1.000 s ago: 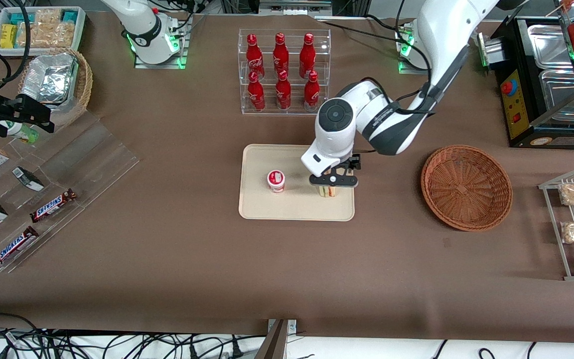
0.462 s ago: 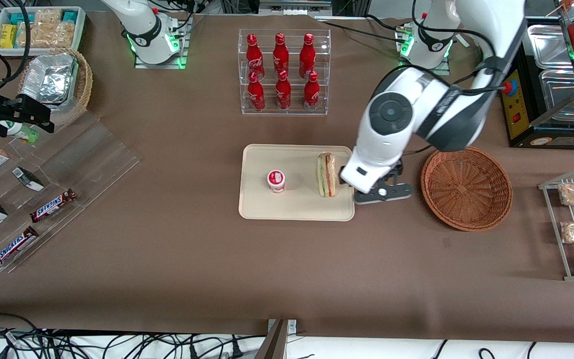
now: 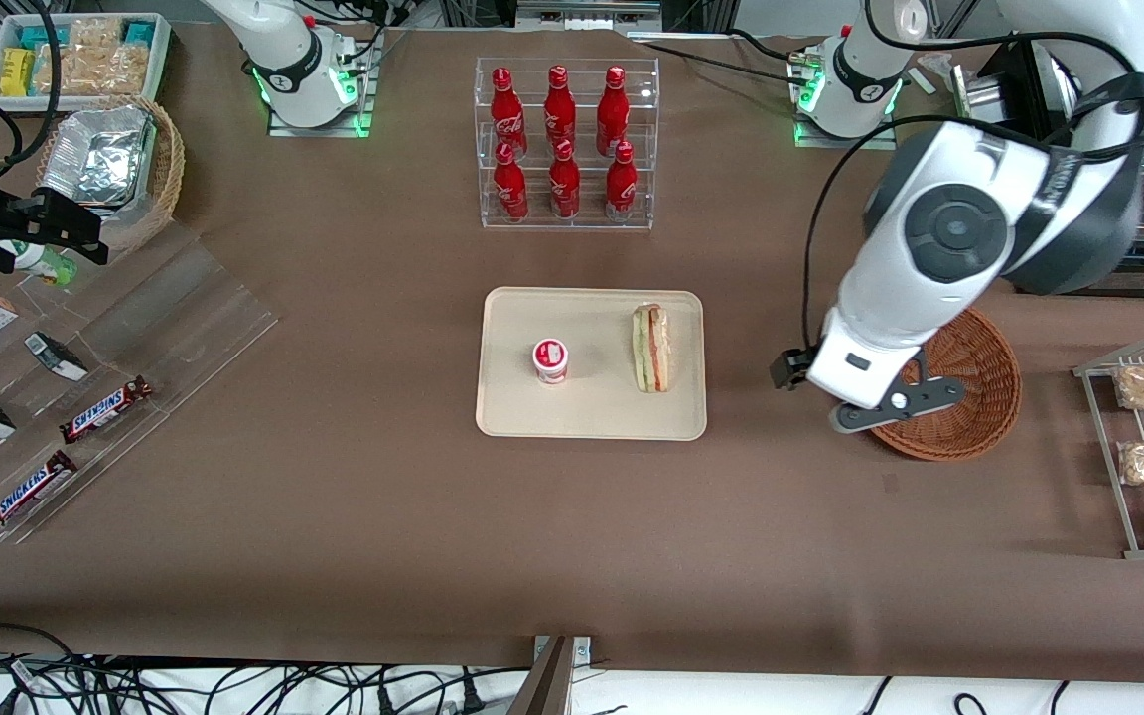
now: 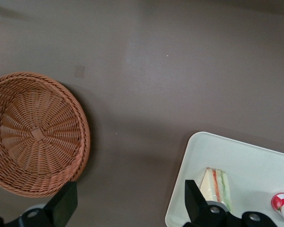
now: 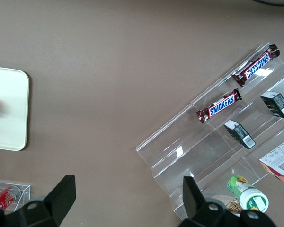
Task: Place sandwich from basket to tray
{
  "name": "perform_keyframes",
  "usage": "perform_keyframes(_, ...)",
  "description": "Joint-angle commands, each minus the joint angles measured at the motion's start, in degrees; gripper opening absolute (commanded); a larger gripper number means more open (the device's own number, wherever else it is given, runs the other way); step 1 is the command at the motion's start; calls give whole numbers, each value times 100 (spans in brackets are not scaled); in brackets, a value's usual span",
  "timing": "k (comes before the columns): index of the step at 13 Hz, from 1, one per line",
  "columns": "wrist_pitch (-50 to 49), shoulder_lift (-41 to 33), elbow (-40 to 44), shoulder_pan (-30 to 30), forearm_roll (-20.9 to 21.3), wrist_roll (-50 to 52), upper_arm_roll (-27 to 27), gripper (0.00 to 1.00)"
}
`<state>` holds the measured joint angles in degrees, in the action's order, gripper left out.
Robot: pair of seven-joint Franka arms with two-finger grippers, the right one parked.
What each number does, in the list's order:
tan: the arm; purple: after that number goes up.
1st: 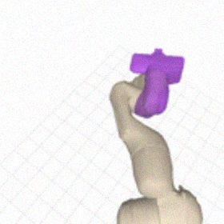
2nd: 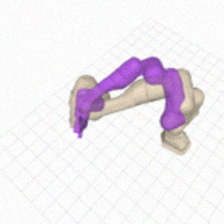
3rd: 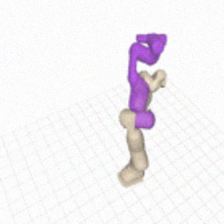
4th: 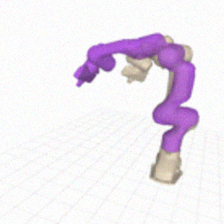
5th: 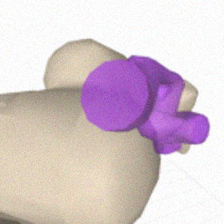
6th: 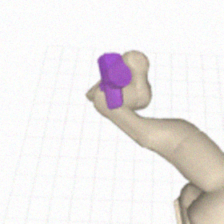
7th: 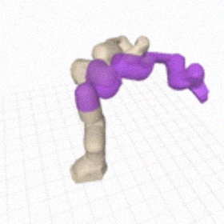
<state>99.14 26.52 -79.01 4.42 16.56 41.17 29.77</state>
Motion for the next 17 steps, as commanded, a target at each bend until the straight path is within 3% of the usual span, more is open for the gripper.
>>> perform_keyframes(1,-315,-261,-18,338,-302,-625,29,100)
perform_keyframes(5,-527,-559,-62,630,-592,-1346,-40,100)
perform_keyframes(8,-693,-1086,-228,359,-1127,-2031,-794,100)
perform_keyframes(11,-939,-1543,-395,165,-1409,-2796,-1393,100)
perform_keyframes(13,-1211,-1790,-422,15,-1481,-3218,-1727,100)
perform_keyframes(17,-1494,-2054,-475,-29,-1481,-3984,-1904,100)
